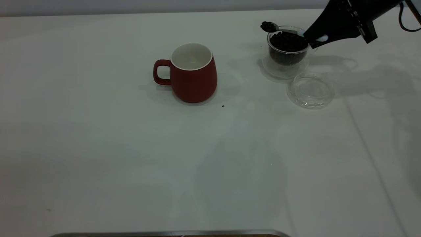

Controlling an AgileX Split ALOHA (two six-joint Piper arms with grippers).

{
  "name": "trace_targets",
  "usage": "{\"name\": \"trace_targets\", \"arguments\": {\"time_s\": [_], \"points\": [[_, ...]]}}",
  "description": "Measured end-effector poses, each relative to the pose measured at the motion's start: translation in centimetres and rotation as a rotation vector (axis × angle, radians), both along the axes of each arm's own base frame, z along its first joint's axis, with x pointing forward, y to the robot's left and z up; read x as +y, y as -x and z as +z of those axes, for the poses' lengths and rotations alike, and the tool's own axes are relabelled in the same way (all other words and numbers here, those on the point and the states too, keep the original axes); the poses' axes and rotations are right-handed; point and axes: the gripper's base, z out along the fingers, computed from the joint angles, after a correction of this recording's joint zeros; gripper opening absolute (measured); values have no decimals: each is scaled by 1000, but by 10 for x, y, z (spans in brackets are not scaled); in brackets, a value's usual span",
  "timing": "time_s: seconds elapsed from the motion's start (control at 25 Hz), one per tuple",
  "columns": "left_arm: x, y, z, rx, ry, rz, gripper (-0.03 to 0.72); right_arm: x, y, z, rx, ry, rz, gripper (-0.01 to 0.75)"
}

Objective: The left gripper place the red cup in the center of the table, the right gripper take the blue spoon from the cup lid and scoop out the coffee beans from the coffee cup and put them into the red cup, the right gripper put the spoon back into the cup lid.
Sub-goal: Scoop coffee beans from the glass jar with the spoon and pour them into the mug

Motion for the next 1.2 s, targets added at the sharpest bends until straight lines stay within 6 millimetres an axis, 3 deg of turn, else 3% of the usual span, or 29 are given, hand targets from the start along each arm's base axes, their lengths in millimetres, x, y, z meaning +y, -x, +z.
{"name": "trace_targets", "arguments": {"time_s": [0.24,0.64,1.2], "points": [[0,0,0,0,0,0,516,16,0,14,-30,1,35,115],[0,0,0,0,0,0,516,65,9,15,-29,-9,136,115],[0,0,0,0,-2,-1,516,116,25,16,-39,-15,261,115]]}}
